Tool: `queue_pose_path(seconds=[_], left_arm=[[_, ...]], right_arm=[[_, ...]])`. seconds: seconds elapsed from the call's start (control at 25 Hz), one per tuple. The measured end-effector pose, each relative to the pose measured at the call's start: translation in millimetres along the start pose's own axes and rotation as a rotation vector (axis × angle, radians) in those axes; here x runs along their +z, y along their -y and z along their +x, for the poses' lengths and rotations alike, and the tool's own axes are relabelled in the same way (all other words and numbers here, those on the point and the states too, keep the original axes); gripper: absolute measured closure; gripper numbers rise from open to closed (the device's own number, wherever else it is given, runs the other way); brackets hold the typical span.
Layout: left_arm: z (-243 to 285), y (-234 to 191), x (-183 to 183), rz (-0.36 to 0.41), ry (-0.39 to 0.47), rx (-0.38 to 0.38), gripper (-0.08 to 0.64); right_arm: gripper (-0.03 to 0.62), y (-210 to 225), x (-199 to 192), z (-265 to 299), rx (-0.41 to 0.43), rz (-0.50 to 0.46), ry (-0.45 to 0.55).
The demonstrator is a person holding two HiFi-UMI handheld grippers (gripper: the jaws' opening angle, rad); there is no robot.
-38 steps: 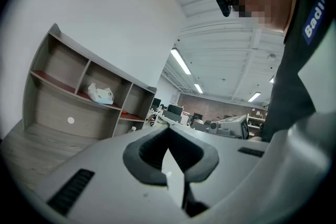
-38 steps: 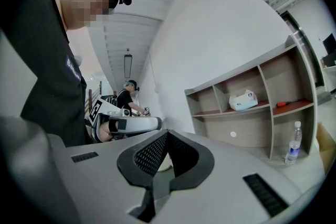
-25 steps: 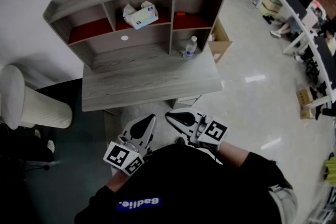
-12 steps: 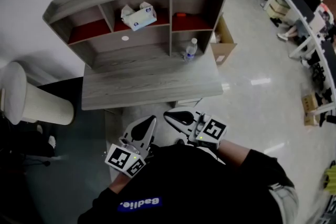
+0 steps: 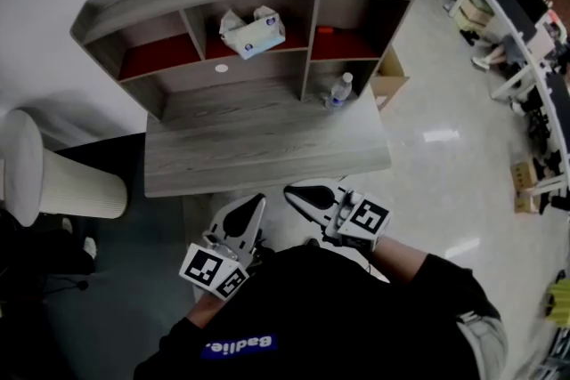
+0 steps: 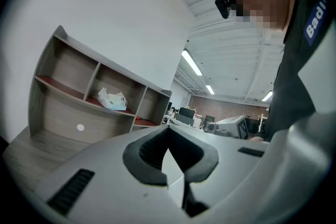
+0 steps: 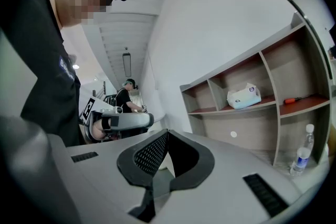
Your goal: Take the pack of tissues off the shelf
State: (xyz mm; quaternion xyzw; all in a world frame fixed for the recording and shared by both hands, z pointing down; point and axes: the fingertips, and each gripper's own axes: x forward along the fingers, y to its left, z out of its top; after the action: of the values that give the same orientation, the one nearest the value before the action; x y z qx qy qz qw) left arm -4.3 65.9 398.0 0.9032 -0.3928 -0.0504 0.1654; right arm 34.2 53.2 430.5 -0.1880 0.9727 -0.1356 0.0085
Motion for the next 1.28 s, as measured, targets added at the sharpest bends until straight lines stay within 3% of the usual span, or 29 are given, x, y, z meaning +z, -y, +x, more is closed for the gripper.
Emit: queue_pose_path(seconds=[0.76,1.28], left_arm=[[-16,-124,41,-0.002,-0.043,-0.115,0.561],[47,-118,46,0.0,-0.032,-0.054,0.561]], right_arm=[[0.561,35,18,123,-0.122,-0.024,-0.001],[0.561,95,32,94,-0.079,-0.02,-0.015]])
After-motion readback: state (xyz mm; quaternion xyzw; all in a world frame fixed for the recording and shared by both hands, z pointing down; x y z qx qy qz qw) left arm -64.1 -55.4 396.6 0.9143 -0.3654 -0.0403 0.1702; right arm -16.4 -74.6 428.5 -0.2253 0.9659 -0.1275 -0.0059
